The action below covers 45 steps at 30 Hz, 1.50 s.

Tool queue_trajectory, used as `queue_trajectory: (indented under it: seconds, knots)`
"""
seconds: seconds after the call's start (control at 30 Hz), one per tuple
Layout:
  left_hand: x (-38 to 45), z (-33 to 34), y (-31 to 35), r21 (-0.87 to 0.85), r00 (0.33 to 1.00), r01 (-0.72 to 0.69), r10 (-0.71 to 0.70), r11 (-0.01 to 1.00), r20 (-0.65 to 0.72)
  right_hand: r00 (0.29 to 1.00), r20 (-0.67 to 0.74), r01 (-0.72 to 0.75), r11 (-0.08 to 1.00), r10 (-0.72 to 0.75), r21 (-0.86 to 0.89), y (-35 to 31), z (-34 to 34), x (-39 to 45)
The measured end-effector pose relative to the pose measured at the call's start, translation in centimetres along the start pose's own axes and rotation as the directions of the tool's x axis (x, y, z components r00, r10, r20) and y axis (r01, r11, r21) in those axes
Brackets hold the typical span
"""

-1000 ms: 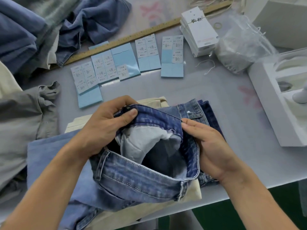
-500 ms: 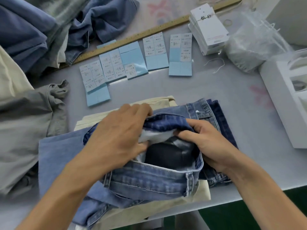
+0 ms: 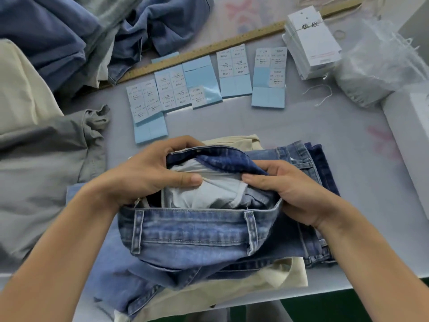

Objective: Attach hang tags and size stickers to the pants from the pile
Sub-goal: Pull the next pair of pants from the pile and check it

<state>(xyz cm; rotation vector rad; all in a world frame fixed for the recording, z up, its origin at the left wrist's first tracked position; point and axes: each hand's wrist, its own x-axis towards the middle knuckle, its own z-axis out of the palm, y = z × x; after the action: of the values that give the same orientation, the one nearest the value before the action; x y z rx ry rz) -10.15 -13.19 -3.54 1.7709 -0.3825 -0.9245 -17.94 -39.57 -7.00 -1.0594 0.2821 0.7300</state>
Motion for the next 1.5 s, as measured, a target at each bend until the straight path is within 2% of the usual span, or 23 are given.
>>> queue_trajectory:
  seconds: [0.17,0.27,0.33,0.43,0.5,0.53,0.63,0.67,0.77,0.8,0.87,0.93,0.97,1.0,1.07,1.2,1.3,1.43,1.5]
  knots:
    - [1.5,-0.2,-0.4,0.065,1.000,0.015,-0.015,0.998,-0.016,1.000,0.001,-0.001,1.000,0.001,0.021,0.4,0.1,0.5]
    - [1.1,0.9,0.0,0.274,0.993,0.020,0.013,0.961,-0.118,0.993,-0.110,0.058,0.994,-0.048,0.093,0.7,-0.2,0.1]
    - [-0.4,1.9,0.3,0.436,0.988,0.053,0.017,0.899,-0.154,0.980,-0.182,0.100,0.988,-0.077,0.120,1.1,-0.2,-0.4]
    - [-2.6,3.0,0.1,0.556,0.958,0.123,0.048,0.822,-0.283,0.944,-0.308,0.155,0.983,-0.118,0.098,1.5,0.1,-0.7]
    - [-3.3,3.1,-0.3,0.722,0.924,0.218,0.100,0.657,-0.370,0.901,-0.403,0.189,0.981,-0.158,0.036,1.5,0.4,-0.6]
    - [-3.7,3.2,-0.4,0.738,0.912,0.263,0.090,0.621,-0.401,0.874,-0.447,0.210,0.978,-0.189,-0.002,1.4,0.6,-0.6]
    - [-5.2,3.8,-0.3,0.623,0.901,0.342,-0.057,0.704,-0.431,0.799,-0.529,0.277,0.956,-0.286,-0.100,1.4,0.9,-0.8]
    - [-5.7,4.3,-0.3,0.623,0.898,0.358,-0.073,0.696,-0.435,0.779,-0.538,0.293,0.946,-0.322,-0.141,1.5,1.0,-1.0]
    - [-7.1,6.2,-0.4,0.688,0.847,0.462,-0.048,0.559,-0.530,0.734,-0.541,0.307,0.911,-0.410,-0.275,1.9,1.2,-1.6]
    - [-7.6,6.9,-0.4,0.668,0.811,0.501,-0.030,0.550,-0.584,0.727,-0.546,0.306,0.908,-0.417,-0.286,2.0,1.1,-1.8]
    - [-8.7,7.9,-0.6,0.502,0.684,0.583,-0.054,0.639,-0.727,0.728,-0.542,0.308,0.907,-0.419,-0.288,2.0,0.9,-2.1]
    - [-10.1,8.5,-1.0,0.235,0.546,0.619,-0.195,0.750,-0.815,0.739,-0.514,0.301,0.896,-0.436,-0.327,2.0,0.6,-2.4]
    - [-10.7,8.6,-1.3,0.138,0.524,0.591,-0.248,0.795,-0.815,0.746,-0.494,0.293,0.886,-0.447,-0.361,2.0,0.5,-2.6]
    - [-11.2,8.8,-1.4,0.075,0.530,0.530,-0.261,0.845,-0.807,0.754,-0.469,0.279,0.870,-0.461,-0.406,2.0,0.3,-2.9]
    - [-11.9,9.5,-0.9,0.026,0.565,0.370,-0.202,0.929,-0.800,0.753,-0.414,0.234,0.797,-0.511,-0.557,2.1,-0.3,-3.6]
    - [-12.2,10.9,0.4,0.000,0.612,0.129,-0.080,0.992,-0.787,0.713,-0.294,0.121,0.525,-0.636,-0.842,2.5,-1.1,-5.0]
    - [-10.9,10.0,0.8,-0.048,0.686,0.073,-0.086,0.996,-0.723,0.737,-0.263,0.055,0.443,-0.622,-0.895,2.6,-0.9,-5.3]
    - [-6.5,6.7,1.8,-0.176,0.709,-0.004,-0.121,0.984,-0.695,0.726,-0.268,0.016,0.406,-0.633,-0.914,1.6,-0.3,-4.9]
    - [-4.0,5.0,2.4,-0.217,0.703,0.006,-0.158,0.976,-0.694,0.749,-0.220,0.037,0.370,-0.625,-0.928,0.9,0.4,-4.6]
